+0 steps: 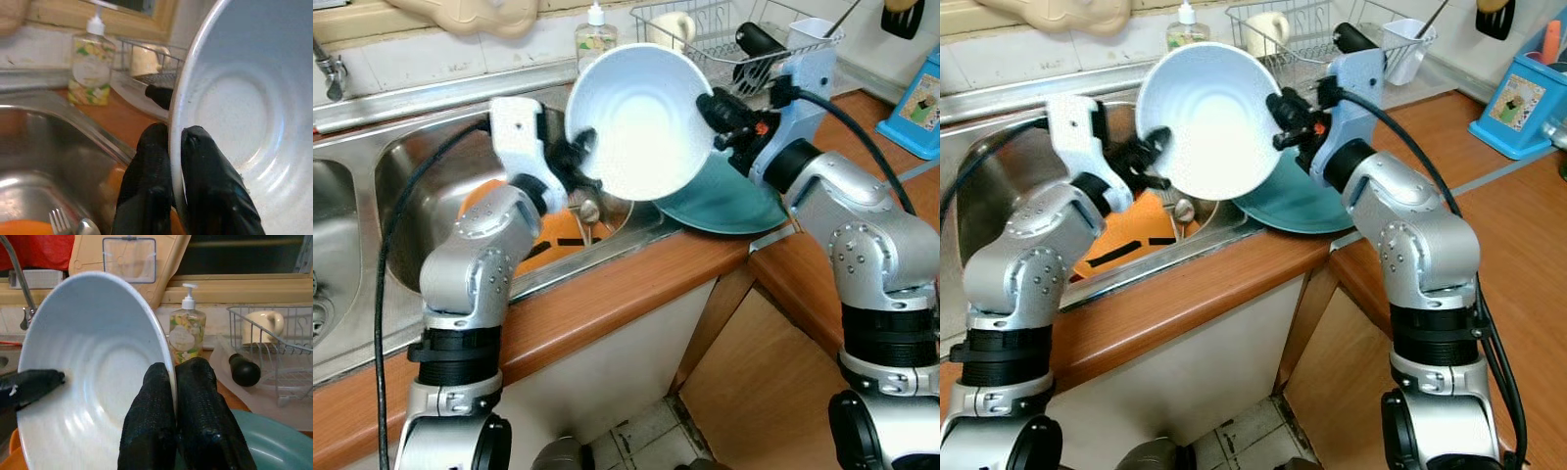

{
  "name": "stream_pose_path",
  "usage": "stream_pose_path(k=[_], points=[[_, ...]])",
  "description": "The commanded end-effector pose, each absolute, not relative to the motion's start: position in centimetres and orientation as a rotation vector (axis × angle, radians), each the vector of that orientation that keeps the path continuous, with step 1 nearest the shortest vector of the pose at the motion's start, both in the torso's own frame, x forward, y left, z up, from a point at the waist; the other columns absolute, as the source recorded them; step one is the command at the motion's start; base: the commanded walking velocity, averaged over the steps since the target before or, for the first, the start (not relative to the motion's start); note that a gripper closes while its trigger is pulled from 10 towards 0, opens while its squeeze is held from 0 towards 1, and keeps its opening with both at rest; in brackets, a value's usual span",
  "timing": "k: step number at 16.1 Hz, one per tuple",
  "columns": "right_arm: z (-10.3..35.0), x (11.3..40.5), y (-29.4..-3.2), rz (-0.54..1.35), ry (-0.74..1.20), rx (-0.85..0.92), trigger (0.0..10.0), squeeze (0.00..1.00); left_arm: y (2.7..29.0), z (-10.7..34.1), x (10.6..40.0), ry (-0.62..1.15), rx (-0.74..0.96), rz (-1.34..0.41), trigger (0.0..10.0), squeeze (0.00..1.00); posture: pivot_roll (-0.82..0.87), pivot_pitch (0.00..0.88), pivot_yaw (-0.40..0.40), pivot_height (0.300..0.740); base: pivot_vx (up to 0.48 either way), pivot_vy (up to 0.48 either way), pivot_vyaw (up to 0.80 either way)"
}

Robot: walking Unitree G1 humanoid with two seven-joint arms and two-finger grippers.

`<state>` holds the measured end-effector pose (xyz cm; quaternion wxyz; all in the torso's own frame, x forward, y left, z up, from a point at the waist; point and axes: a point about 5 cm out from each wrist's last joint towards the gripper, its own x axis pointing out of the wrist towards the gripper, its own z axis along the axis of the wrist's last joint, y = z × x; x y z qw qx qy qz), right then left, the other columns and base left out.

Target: Kitchen organization

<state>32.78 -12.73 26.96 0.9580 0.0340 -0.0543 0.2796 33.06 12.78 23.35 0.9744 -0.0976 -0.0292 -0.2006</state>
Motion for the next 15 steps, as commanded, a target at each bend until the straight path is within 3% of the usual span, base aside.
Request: stream_pose_path(k=[1, 2, 3, 9, 10, 11, 15], points=[[28.5, 32.3, -12.9, 0.567, -0.195, 0.051, 10.0, 0.0, 12.8, 22.9, 33.3, -0.027, -0.185, -0.4, 0.0, 0.0, -0.04, 0.026, 0.03, 0.74, 0.0, 0.0, 0.0], [28.4, 32.3, -12.9, 0.564, -0.192, 0.049, 10.0, 0.0, 13.1, 23.2, 33.4, -0.043, -0.201, -0.375, 0.0, 0.0, -0.04, 0.024, 0.03, 0.74, 0.0, 0.0, 0.0], [28.5, 32.3, -12.9, 0.562, -0.22, 0.053, 10.0, 1.0, 13.5, 23.5, 33.6, -0.059, -0.218, -0.353, 0.0, 0.0, -0.04, 0.022, 0.029, 0.74, 0.0, 0.0, 0.0], [28.2, 31.6, -12.0, 0.649, -0.197, 0.061, 10.0, 1.0, 15.5, 25.4, 34.0, -0.149, -0.277, -0.26, 0.0, 0.0, -0.04, 0.01, 0.023, 0.74, 0.0, 0.0, 0.0], [27.8, 31.2, -11.3, 0.69, -0.184, 0.018, 10.0, 1.0, 17.0, 25.6, 34.4, -0.17, -0.268, -0.184, 0.0, 0.0, -0.05, 0.006, 0.021, 0.74, 0.0, 0.0, 0.0], [27.3, 30.9, -11.0, 0.712, -0.141, -0.039, 10.0, 1.0, 18.9, 24.9, 34.9, -0.126, -0.165, -0.06, 0.0, 0.0, -0.05, 0.005, 0.021, 0.74, 0.0, 0.0, 0.0], [25.8, 30.5, -10.4, 0.754, -0.07, -0.176, 10.0, 1.0, 20.8, 22.3, 35.7, 0.001, 0.011, 0.029, 0.0, 0.0, -0.05, 0.0, 0.019, 0.74, 0.0, 0.0, 0.0]])
